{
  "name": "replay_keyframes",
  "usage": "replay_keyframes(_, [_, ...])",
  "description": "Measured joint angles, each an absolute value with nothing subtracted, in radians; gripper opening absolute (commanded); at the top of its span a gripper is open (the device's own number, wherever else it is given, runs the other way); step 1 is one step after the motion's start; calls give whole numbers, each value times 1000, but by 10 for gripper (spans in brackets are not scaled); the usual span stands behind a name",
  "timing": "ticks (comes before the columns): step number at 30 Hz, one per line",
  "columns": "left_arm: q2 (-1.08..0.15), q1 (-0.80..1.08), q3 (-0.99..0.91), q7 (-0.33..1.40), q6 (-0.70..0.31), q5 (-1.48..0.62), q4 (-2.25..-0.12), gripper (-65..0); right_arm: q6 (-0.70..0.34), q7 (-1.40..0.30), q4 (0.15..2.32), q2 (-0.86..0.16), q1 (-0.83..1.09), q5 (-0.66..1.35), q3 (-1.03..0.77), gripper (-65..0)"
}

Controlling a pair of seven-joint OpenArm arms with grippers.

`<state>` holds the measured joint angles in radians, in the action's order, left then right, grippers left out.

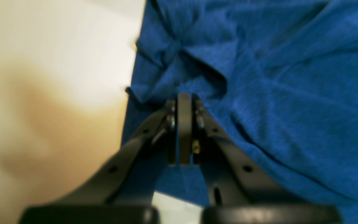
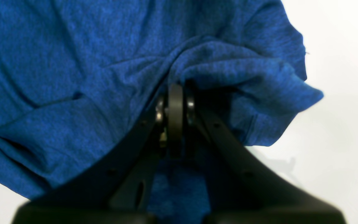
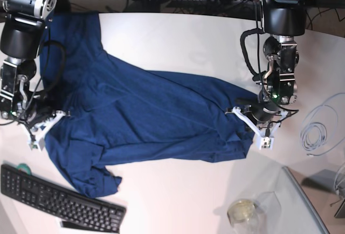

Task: Layout the t-shirt on the table in an organized manner, then fold the t-shirt properly
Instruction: 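Pull the shirt edge with the left gripper away from the right gripper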

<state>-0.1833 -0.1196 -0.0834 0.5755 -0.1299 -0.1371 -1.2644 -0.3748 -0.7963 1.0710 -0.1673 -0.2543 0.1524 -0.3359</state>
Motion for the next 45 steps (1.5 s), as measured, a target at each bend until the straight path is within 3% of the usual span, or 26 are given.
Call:
replay_keyframes(8, [-184, -20, -94, 768, -131, -139, -1515, -650, -375, -796, 1071, -168, -254, 152, -336, -648])
replay_keyframes(16, [-189, 139, -253, 918, -127, -134, -1808, -650, -375, -796, 1071, -165, -254, 155, -334, -648])
replay_keyframes(23, [-176, 306, -255, 917, -130, -141, -1805, -650, -374, -796, 1071, -167, -254, 152, -334, -648])
replay_keyframes(30, [-149, 323, -253, 909, -134, -139, -1723, -650, -327, -792, 1082, -165, -237, 153, -334, -636])
replay_keyframes(32, [-150, 334, -255, 889, -133, -134, -1716, -650, -306, -786, 1137, -165, -208, 148, -334, -561])
replay_keyframes(37, [-152, 332, -255, 871, -131, -136, -1714, -650, -298, -781, 1399, -167, -114, 151, -340, -132])
replay_keyframes(38, [-150, 333, -255, 871, -131, -135, -1713, -650, -295, -781, 1448, -170, -87, 165, -342, -96])
replay_keyframes(41, [-152, 336, -255, 872, -131, -135, -1713, -650, -297, -786, 1518, -170, 13, 160, -342, -113])
replay_keyframes(45, [-147, 335, -289, 871, -133, -139, -1713, -650, -300, -748, 1438, -164, 105, 156, -342, -114])
